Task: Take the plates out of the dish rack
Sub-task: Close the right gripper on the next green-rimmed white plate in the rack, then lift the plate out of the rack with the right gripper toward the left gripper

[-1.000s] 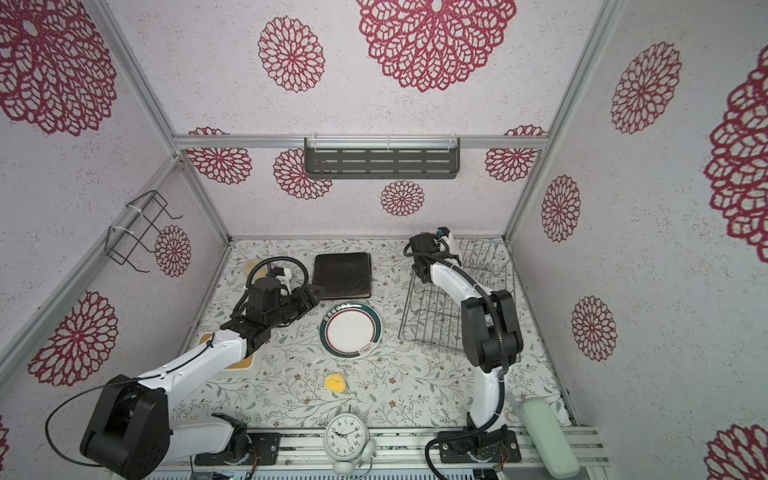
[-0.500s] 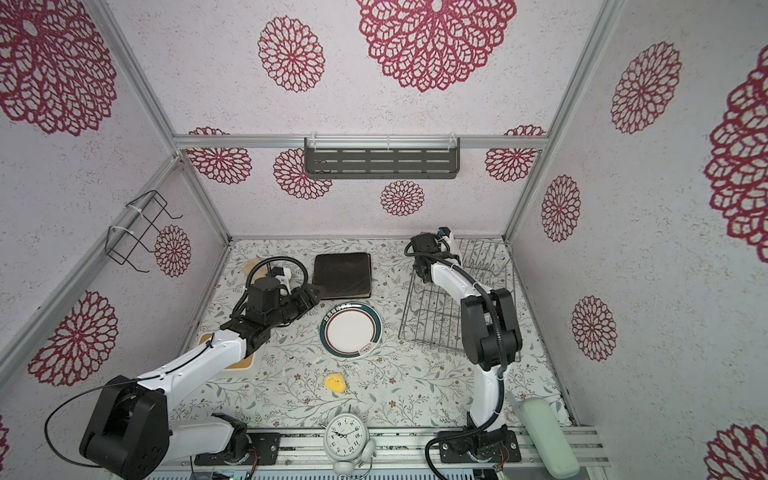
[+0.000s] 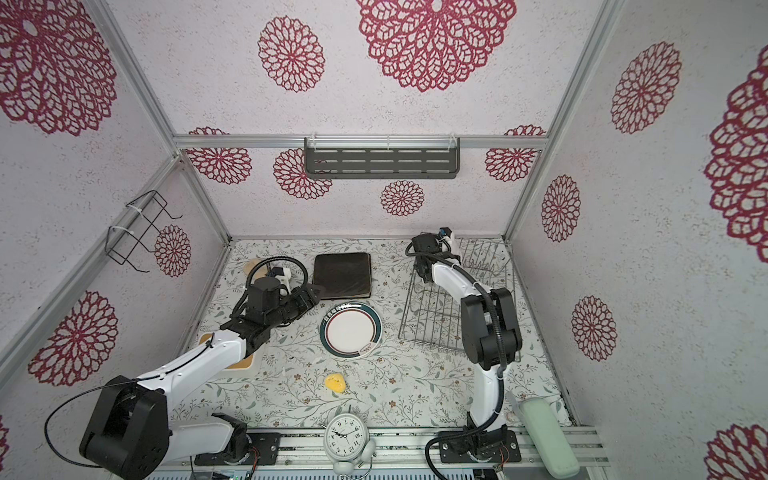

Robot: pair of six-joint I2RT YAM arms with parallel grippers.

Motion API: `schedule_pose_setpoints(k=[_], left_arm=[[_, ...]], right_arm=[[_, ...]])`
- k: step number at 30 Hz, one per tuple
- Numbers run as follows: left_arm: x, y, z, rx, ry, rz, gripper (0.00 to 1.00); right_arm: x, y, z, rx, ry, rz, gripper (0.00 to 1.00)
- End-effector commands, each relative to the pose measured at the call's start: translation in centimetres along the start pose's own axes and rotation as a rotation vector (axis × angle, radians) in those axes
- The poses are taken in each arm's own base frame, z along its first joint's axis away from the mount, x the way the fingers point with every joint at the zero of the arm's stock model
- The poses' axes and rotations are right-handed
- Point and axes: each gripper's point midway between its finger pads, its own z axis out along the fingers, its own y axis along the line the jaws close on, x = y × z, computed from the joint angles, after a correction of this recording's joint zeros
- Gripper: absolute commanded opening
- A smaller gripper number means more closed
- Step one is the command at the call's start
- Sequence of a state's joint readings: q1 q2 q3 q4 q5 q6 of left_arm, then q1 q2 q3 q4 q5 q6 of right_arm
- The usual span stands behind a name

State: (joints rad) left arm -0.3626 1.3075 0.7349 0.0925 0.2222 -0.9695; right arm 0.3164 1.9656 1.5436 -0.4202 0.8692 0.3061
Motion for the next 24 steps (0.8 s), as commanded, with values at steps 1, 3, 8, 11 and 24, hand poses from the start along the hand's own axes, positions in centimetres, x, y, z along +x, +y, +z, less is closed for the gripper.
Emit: schedule_pose_setpoints(k=[1,3,8,11,24], left_arm=[[-1.0,-1.8,-0.6,0.046,-0.038,0.024,0.66],[-1.0,-1.8,-0.6,0.045,-0.038,0.023,0.66],[-1.0,-1.9,-0.6,0.048,-0.038,0.025,0.66],[-1.0,-2.0,-0.6,0.050,-0.039,0.025,0.66],[-0.7,-1.9,-0.2,0.045,-0.031,0.028,0.66]], right_arm=[[0.2,-0.4,0.0,0.007,0.002,0.000,0.19],[0.1,-0.5,-0.1,0.010,-0.002,0.001,0.18],[-0.4,-1.2,-0.5,0.039,-0.019,0.003,0.17],[-0.7,-1.6,-0.6,0.054,-0.031,-0.003,0.16],[-2.8,-3.2,-2.6,0.121,-0.106,-0.004,0.14]])
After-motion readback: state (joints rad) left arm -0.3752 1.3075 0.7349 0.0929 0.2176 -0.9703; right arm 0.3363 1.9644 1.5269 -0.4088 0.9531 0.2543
